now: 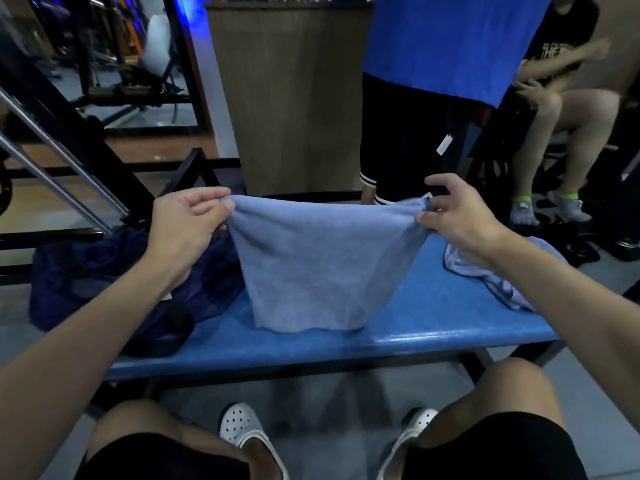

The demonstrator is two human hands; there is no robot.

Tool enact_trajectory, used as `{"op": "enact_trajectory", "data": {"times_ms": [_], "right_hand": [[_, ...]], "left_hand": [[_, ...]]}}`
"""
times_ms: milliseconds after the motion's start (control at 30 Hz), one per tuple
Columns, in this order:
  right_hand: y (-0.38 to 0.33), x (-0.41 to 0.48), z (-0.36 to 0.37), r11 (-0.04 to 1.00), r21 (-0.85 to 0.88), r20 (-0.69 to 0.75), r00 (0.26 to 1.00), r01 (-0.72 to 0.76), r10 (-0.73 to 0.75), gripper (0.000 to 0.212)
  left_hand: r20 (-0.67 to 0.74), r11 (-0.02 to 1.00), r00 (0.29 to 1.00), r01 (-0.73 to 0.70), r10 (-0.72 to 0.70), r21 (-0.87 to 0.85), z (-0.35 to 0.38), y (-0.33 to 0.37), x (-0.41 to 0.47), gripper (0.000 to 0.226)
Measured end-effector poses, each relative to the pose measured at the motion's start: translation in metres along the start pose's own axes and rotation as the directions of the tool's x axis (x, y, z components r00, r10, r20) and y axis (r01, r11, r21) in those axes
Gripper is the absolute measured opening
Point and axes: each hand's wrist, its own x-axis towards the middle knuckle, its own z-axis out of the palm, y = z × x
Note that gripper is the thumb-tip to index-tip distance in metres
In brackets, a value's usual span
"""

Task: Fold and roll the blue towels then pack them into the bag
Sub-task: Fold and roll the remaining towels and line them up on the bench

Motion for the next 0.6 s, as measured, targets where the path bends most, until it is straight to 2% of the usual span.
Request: {"op": "enact_trajectory", "data": {"times_ms": [100, 167, 333, 467, 600], "right_hand": [[-0.001, 0.001, -0.001, 0.998, -0.055, -0.05, 0.998, 0.044, -0.047, 0.024], [-0.002, 0.002, -0.001, 0.988, -0.139, -0.088, 0.993, 0.067, -0.08, 0.015], [-0.003, 0.005, -0.005, 0.959, -0.265, -0.026, 0.993, 0.105, -0.116, 0.027], [-0.001, 0.005, -0.011, 0.924, -0.349, 0.035, 0.987, 0.157, -0.155, 0.014], [-0.001, 0.002, -0.019, 0.926, -0.354, 0.017, 0.99, 0.134, -0.137, 0.01]], "left_hand": [[0.021, 1.0, 1.0, 0.009, -0.009, 0.027, -0.003, 0.004, -0.006, 0.023], [0.033, 0.998, 0.999, 0.005, -0.007, 0.062, -0.004, 0.007, -0.007, 0.023], [0.039, 0.987, 0.999, -0.029, 0.023, 0.156, -0.009, 0.011, -0.003, 0.017], [0.024, 0.973, 0.999, -0.046, 0.041, 0.225, -0.006, 0.013, -0.004, 0.019], [-0.024, 0.955, 0.999, -0.02, 0.029, 0.297, -0.01, 0.012, -0.001, 0.02]]}}
